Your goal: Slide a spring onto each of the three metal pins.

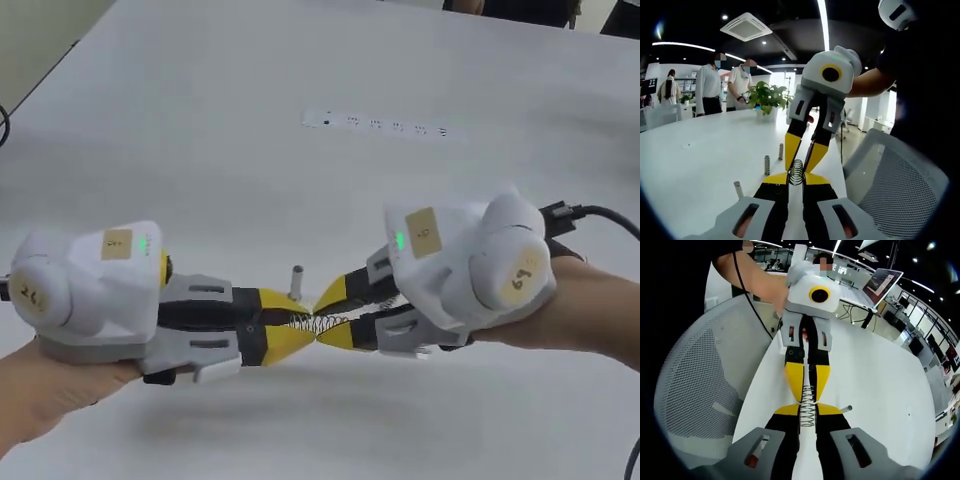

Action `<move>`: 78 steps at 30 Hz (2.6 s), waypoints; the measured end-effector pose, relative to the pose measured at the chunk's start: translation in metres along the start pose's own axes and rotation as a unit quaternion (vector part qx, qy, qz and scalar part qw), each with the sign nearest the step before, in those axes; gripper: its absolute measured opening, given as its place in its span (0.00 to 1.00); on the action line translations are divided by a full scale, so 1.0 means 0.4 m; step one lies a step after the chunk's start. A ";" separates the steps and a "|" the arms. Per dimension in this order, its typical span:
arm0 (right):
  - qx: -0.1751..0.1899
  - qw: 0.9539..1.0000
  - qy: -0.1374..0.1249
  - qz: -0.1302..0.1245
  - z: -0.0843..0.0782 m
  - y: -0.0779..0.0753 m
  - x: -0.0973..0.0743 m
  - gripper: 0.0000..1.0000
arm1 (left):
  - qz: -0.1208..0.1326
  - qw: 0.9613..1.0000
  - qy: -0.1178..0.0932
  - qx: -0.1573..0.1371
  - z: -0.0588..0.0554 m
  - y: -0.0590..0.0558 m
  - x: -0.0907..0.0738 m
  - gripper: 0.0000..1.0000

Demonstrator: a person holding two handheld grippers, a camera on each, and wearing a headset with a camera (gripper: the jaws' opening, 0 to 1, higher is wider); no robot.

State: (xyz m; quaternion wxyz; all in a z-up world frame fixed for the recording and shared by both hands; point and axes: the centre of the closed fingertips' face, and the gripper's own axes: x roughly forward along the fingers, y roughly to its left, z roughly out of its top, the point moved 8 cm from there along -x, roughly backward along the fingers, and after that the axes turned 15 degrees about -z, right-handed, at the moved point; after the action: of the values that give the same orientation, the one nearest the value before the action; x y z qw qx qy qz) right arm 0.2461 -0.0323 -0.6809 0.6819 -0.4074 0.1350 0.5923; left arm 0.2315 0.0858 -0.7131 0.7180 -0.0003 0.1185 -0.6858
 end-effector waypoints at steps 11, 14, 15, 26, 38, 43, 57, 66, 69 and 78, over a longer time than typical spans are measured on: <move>0.028 1.000 0.000 -0.003 -0.019 0.002 -0.014 0.14 | -0.005 1.000 -0.006 -0.002 0.008 -0.003 0.003 0.01; 0.046 0.999 -0.003 -0.002 -0.032 0.003 -0.017 0.14 | -0.007 1.000 -0.004 -0.002 0.007 -0.005 0.004 0.01; 0.056 0.998 -0.001 -0.004 -0.038 0.003 -0.019 0.14 | -0.008 1.000 -0.004 -0.003 0.006 -0.006 0.004 0.01; 0.153 0.987 -0.042 0.005 -0.070 0.004 -0.033 0.13 | -0.013 1.000 -0.013 -0.007 0.011 -0.015 -0.002 0.01; 0.141 0.989 -0.053 0.011 -0.071 0.009 -0.038 0.08 | -0.019 1.000 -0.013 -0.011 0.008 -0.019 0.002 0.01; 0.135 0.989 -0.053 0.010 -0.063 0.005 -0.049 0.07 | -0.019 1.000 -0.019 -0.015 0.005 -0.019 0.003 0.01; 0.059 0.998 -0.024 0.013 -0.012 -0.009 -0.054 0.07 | -0.015 1.000 0.009 -0.012 -0.020 -0.010 0.013 0.01; 0.035 0.999 -0.017 0.016 0.026 -0.013 -0.055 0.07 | -0.012 1.000 0.015 -0.010 -0.025 -0.007 0.018 0.01; 0.021 1.000 -0.011 0.017 0.038 -0.017 -0.053 0.07 | -0.012 1.000 0.015 -0.010 -0.023 -0.004 0.021 0.01; -0.006 1.000 0.005 0.026 0.058 -0.019 -0.044 0.07 | -0.016 1.000 0.023 -0.004 -0.022 0.001 0.030 0.01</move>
State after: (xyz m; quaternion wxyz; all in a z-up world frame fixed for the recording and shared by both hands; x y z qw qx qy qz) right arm 0.2415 -0.0278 -0.6515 0.6632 -0.4106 0.1453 0.6087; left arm 0.2309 0.0755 -0.7237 0.7044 0.0105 0.1382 -0.6962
